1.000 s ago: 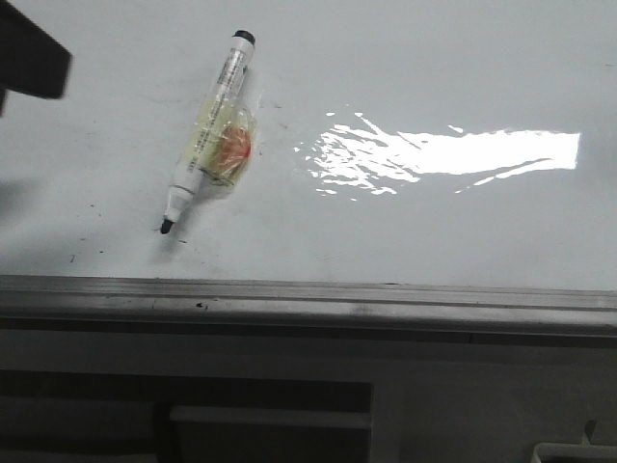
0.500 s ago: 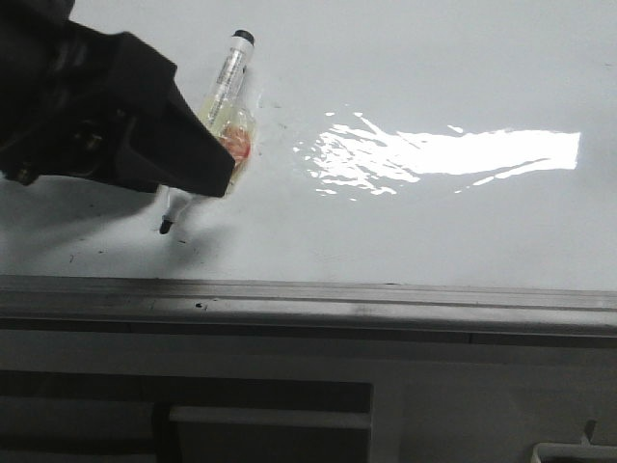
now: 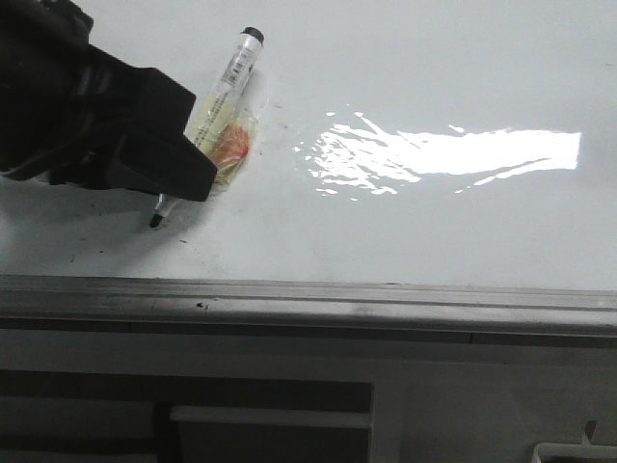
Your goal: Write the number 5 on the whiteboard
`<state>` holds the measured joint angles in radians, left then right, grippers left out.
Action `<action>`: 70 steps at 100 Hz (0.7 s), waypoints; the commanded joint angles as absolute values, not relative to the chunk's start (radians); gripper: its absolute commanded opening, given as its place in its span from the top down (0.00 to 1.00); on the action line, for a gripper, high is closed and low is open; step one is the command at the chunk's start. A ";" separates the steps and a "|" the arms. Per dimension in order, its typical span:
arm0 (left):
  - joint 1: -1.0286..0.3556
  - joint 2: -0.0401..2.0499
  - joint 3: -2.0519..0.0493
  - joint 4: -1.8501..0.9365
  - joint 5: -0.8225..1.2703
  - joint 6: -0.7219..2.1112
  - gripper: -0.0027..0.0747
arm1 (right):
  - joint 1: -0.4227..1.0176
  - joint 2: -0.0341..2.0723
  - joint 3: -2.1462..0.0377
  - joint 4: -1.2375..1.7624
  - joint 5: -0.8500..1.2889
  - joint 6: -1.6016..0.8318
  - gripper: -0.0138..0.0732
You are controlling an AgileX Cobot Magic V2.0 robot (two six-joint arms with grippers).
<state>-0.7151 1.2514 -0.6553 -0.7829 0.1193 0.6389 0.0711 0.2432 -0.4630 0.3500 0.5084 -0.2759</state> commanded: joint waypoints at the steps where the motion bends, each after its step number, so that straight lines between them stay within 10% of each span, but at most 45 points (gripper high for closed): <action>1: -0.743 1.203 -0.702 -0.741 0.088 0.677 0.99 | 0.085 0.265 -0.528 0.394 0.454 -0.354 0.40; 28: -0.924 1.092 -0.756 -0.499 0.258 0.988 0.99 | 0.238 0.417 -0.603 0.837 0.638 -0.924 0.40; 70: -0.957 1.088 -0.756 -0.492 0.327 0.999 0.99 | 0.493 0.716 -0.673 0.918 0.612 -1.069 0.39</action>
